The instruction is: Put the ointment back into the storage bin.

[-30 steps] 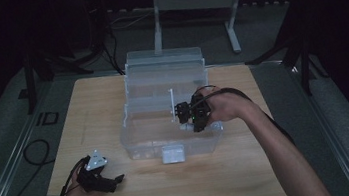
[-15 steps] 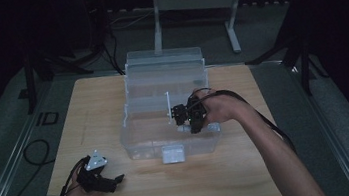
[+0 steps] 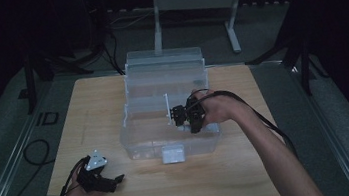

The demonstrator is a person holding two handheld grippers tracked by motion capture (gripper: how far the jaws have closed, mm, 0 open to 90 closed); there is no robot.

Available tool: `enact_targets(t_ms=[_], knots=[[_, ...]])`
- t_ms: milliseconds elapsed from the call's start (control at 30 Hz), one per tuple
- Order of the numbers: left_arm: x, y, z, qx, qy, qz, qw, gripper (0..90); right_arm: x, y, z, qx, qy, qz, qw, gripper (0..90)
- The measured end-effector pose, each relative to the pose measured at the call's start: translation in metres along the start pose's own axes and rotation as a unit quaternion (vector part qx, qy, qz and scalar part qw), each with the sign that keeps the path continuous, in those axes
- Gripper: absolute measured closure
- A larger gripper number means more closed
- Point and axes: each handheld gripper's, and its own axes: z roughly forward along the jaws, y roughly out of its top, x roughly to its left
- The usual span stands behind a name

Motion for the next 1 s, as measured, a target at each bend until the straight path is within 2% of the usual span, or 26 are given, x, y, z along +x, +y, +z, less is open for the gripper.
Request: enact_targets(t_ms=[433, 567, 600, 633, 800, 1000], knots=[[0.000, 0.000, 0.000, 0.000, 0.000, 0.000, 1.0000, 2.6, 0.001, 0.000, 0.003, 0.014, 0.000, -0.001, 0.9999, 70.4], [0.000, 0.000, 0.000, 0.000, 0.000, 0.000, 1.0000, 2.6, 0.000, -0.003, 0.004, 0.027, 0.002, 0.003, 0.9996, 69.4], [0.000, 0.000, 0.000, 0.000, 0.000, 0.000, 1.0000, 2.6, 0.000, -0.004, 0.005, 0.030, 0.000, 0.012, 0.9995, 58.7], [0.000, 0.000, 0.000, 0.000, 0.000, 0.000, 1.0000, 2.6, -0.001, -0.004, 0.005, 0.025, -0.004, 0.012, 0.9996, 55.0], [0.000, 0.000, 0.000, 0.000, 0.000, 0.000, 1.0000, 2.6, -0.001, -0.004, 0.001, 0.010, -0.010, 0.019, 0.9997, 48.9], [0.000, 0.000, 0.000, 0.000, 0.000, 0.000, 1.0000, 2.6, 0.000, -0.009, -0.005, 0.004, -0.018, 0.039, 0.9991, 42.4]])
